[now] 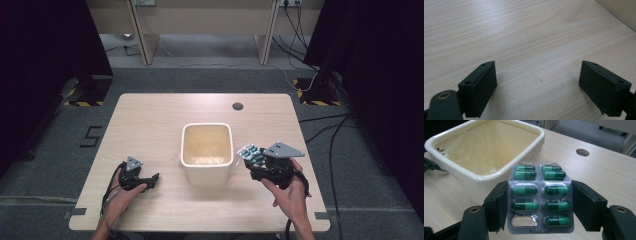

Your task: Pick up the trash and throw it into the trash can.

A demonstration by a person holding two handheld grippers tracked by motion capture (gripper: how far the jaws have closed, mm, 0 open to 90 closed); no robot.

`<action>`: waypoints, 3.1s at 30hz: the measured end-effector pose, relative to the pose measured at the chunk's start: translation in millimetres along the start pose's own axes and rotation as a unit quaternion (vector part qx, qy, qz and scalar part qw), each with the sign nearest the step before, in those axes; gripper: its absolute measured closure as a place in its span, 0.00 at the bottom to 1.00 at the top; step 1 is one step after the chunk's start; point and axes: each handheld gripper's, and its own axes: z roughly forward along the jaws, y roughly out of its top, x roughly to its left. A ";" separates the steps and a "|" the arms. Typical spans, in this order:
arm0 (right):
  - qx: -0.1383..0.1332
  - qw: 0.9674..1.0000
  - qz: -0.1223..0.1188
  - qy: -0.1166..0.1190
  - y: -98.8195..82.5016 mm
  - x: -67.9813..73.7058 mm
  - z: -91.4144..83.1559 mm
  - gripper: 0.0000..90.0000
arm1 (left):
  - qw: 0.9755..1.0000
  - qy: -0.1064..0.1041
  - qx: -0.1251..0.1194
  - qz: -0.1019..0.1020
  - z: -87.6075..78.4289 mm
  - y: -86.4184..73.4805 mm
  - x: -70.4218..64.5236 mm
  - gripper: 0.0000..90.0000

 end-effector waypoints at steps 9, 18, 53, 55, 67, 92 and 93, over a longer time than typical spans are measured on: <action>-0.004 1.000 -0.010 0.016 22.2 4.0 4.0 0.38 | 1.000 0.000 0.000 0.000 0.0 0.0 0.0 0.15; -0.005 0.999 -0.030 0.038 49.6 16.9 18.9 0.38 | 1.000 0.000 0.001 0.001 -0.2 0.1 0.1 0.15; 0.075 0.992 -0.068 0.079 76.6 51.8 110.1 0.39 | 1.000 0.000 0.001 -0.001 -0.1 0.1 0.0 0.15; 0.076 0.991 -0.070 0.079 76.1 52.3 111.3 0.38 | 1.000 0.000 0.001 0.000 -0.1 0.1 0.0 0.15; 0.090 0.990 -0.072 0.084 72.5 55.7 119.0 0.38 | 1.000 0.000 0.001 0.000 -0.1 0.0 0.1 0.15; 0.037 0.994 -0.060 0.087 74.2 50.6 104.7 0.25 | 1.000 0.000 0.000 0.000 0.0 0.0 0.0 0.15; 0.037 0.994 -0.060 0.087 74.2 50.6 104.7 0.25 | 1.000 0.000 0.000 0.000 0.0 0.0 0.0 0.15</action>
